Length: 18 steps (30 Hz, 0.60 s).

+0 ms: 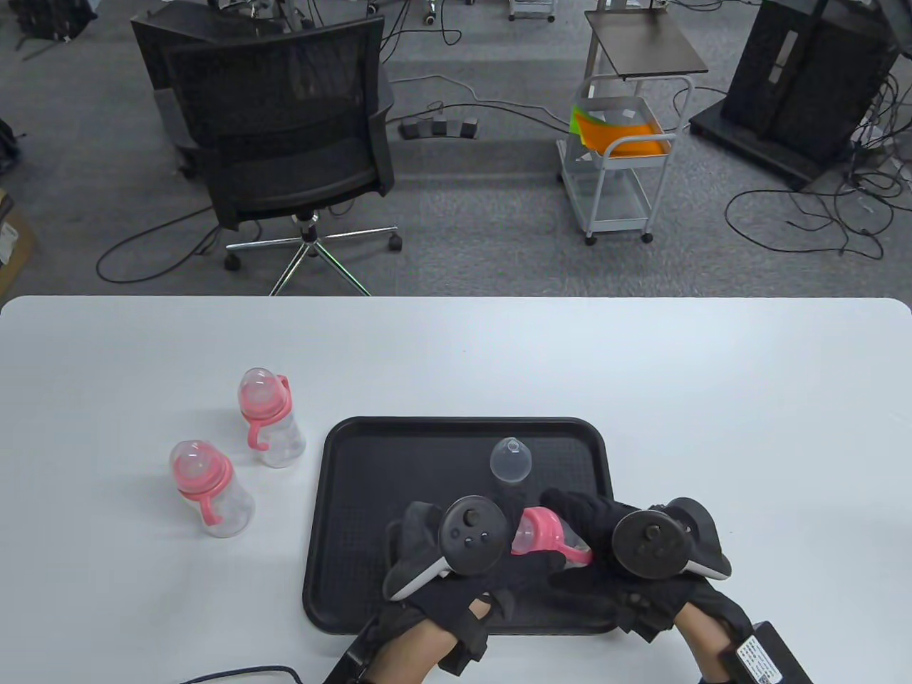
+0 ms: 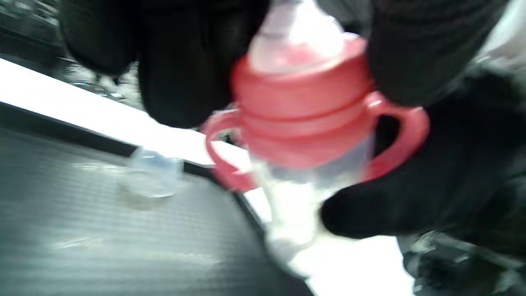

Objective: Assemble baby bottles from components

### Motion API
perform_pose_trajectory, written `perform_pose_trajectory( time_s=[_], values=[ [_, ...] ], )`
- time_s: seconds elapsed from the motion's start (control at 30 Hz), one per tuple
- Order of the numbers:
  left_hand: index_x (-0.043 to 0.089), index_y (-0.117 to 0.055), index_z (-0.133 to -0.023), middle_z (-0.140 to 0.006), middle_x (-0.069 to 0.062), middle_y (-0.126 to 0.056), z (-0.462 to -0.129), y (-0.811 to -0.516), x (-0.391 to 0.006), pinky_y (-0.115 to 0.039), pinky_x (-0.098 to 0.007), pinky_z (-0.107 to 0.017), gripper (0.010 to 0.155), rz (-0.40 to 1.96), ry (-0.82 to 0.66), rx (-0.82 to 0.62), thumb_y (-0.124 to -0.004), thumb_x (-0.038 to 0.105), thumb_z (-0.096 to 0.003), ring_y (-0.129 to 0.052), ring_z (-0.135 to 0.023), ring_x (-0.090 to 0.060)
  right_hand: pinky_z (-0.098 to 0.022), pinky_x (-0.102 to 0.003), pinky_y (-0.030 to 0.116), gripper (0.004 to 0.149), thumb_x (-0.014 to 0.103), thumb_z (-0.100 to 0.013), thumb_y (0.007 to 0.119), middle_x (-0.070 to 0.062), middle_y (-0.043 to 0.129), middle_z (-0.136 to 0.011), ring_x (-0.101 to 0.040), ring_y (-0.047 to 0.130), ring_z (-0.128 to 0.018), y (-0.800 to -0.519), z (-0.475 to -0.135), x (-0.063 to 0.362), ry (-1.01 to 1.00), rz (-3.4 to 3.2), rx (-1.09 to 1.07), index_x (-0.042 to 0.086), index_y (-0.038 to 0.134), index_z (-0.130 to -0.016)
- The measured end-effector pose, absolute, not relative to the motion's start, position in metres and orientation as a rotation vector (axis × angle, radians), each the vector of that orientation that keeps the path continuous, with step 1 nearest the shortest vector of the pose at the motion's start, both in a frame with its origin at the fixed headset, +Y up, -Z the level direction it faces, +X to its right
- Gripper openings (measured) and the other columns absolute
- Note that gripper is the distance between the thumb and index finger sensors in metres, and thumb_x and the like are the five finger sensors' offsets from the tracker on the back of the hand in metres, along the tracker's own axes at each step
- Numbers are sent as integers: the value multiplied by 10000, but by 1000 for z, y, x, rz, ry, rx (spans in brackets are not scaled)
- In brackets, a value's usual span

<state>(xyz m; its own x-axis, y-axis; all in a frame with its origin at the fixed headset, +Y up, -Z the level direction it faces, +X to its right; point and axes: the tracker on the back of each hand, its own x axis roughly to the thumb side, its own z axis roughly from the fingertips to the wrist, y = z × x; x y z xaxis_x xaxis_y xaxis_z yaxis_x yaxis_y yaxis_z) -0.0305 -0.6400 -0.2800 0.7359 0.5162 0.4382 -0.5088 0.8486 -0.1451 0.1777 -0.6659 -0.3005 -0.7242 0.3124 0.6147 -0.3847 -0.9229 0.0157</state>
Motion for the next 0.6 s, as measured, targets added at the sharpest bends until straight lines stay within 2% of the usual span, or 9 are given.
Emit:
perform_pose_trajectory(
  time_s=[0.07,0.1,0.27,0.33,0.37,0.43,0.47,0.53,0.6],
  values=[
    [202,-649,-1090,-1036,-179,-768,-279,-636,-28,-737,-586,-676,858,521,-518,-48,-1031,545,-403,-978,-770,-385,-618,-600,835,995,501,-222,1070,-145,819,-924,-394,956,-801,-667,-305,180,-79,2539,883,86,619,-1007],
    [229,-647,-1096,-1067,-178,-739,-278,-634,-25,-704,-604,-706,848,510,-563,-20,-1053,499,-401,-944,-813,-416,-623,-600,832,1001,500,-217,1076,-142,818,-925,-388,954,-806,-668,-306,182,-75,2510,872,92,617,-1007],
    [345,-688,-1068,-1129,-49,-691,-276,-625,-14,-694,-591,-761,759,393,-673,-11,-1051,448,-409,-934,-871,-407,-619,-609,828,1004,506,-215,1081,-161,832,-915,-395,959,-790,-672,-312,186,33,2449,889,74,643,-1008],
    [369,-689,-1066,-1132,-48,-695,-281,-626,-16,-697,-580,-764,769,443,-698,-15,-1063,426,-397,-932,-877,-395,-617,-598,838,999,514,-213,1078,-148,835,-919,-382,964,-793,-671,-315,193,26,2453,874,88,650,-1007],
    [370,-582,-1111,-1144,-56,-676,-284,-626,-20,-692,-577,-763,846,486,-695,-36,-1051,435,-410,-914,-892,-395,-616,-595,839,999,513,-215,1079,-145,832,-924,-380,961,-798,-669,-316,197,24,2440,864,90,647,-1010],
    [297,-372,-1167,-1177,-150,-519,-291,-623,-31,-655,-624,-738,1029,671,-659,-16,-993,605,-407,-834,-945,-422,-622,-589,837,999,511,-218,1075,-141,825,-933,-377,955,-807,-664,-319,206,-38,2424,808,97,639,-1016],
    [262,-380,-1172,-1174,-168,-509,-294,-622,-36,-638,-648,-721,998,757,-614,19,-937,645,-436,-808,-936,-465,-627,-588,833,1000,510,-224,1072,-134,815,-941,-376,944,-818,-662,-322,214,-68,2414,767,105,627,-1023],
    [218,-467,-1150,-1142,-179,-567,-303,-619,-49,-629,-655,-708,894,880,-444,86,-927,567,-468,-815,-913,-466,-633,-589,825,999,499,-228,1073,-133,803,-952,-376,933,-830,-660,-327,233,-130,2372,668,113,616,-1029],
    [229,-485,-1148,-1142,-167,-567,-314,-622,-54,-631,-637,-714,828,811,-330,30,-898,536,-500,-818,-913,-443,-640,-585,821,997,499,-231,1073,-126,799,-956,-374,929,-836,-659,-331,248,-172,2338,599,119,614,-1031]
  ],
)
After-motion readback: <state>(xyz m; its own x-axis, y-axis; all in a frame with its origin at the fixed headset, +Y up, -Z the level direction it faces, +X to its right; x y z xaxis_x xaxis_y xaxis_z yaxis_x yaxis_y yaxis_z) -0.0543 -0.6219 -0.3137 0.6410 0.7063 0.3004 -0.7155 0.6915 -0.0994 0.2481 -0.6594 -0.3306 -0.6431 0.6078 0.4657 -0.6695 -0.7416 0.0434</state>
